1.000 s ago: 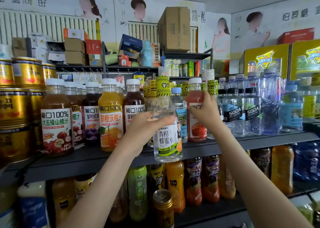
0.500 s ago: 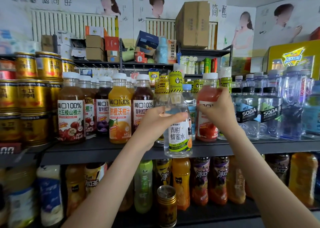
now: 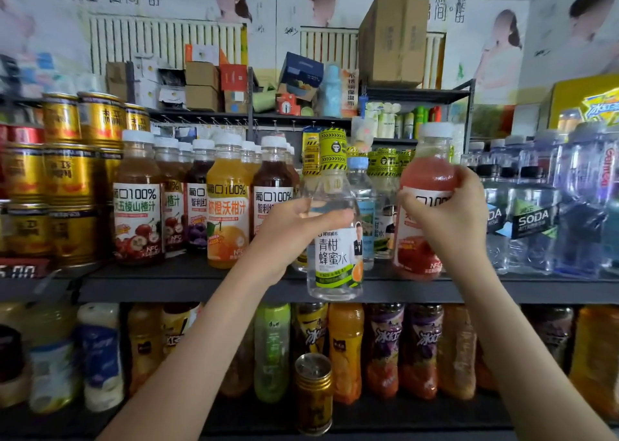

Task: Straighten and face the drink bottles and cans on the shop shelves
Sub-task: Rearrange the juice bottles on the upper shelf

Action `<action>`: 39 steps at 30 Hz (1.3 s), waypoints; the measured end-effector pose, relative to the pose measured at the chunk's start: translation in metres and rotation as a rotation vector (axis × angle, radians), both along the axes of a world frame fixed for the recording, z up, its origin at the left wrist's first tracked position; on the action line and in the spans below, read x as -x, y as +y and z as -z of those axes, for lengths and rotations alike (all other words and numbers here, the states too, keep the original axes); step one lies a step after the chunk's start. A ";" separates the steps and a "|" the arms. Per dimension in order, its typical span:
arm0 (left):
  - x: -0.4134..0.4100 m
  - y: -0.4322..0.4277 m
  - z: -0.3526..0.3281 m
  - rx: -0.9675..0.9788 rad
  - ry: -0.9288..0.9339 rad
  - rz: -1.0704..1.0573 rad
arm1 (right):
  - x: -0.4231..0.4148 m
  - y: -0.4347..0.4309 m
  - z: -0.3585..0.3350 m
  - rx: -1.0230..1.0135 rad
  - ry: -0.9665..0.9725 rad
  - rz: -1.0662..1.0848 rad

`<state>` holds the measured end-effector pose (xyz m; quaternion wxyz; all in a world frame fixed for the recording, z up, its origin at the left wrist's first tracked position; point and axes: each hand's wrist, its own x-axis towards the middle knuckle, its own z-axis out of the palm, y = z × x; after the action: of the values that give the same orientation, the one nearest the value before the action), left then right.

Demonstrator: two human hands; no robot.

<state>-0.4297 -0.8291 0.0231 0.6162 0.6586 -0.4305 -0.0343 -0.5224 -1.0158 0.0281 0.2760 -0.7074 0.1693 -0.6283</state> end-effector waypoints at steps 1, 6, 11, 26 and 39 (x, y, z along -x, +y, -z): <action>0.000 0.002 -0.001 0.004 -0.001 -0.001 | 0.004 0.002 -0.003 -0.001 0.017 -0.013; -0.002 0.018 -0.003 0.040 0.004 -0.010 | 0.022 0.027 -0.019 -0.137 0.104 -0.280; -0.010 0.041 0.007 0.030 0.040 -0.037 | 0.012 0.062 -0.018 -0.337 0.272 -0.702; -0.091 0.184 0.010 0.132 -0.028 -0.297 | -0.064 0.173 -0.007 -0.382 0.242 -0.783; -0.113 0.182 0.017 0.160 -0.135 -0.153 | -0.065 0.195 0.001 -0.368 0.061 -0.592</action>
<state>-0.3163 -0.6470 0.0058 0.6373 0.6391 -0.4207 0.0918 -0.4574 -0.8205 0.0274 0.5640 -0.6827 0.0752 -0.4584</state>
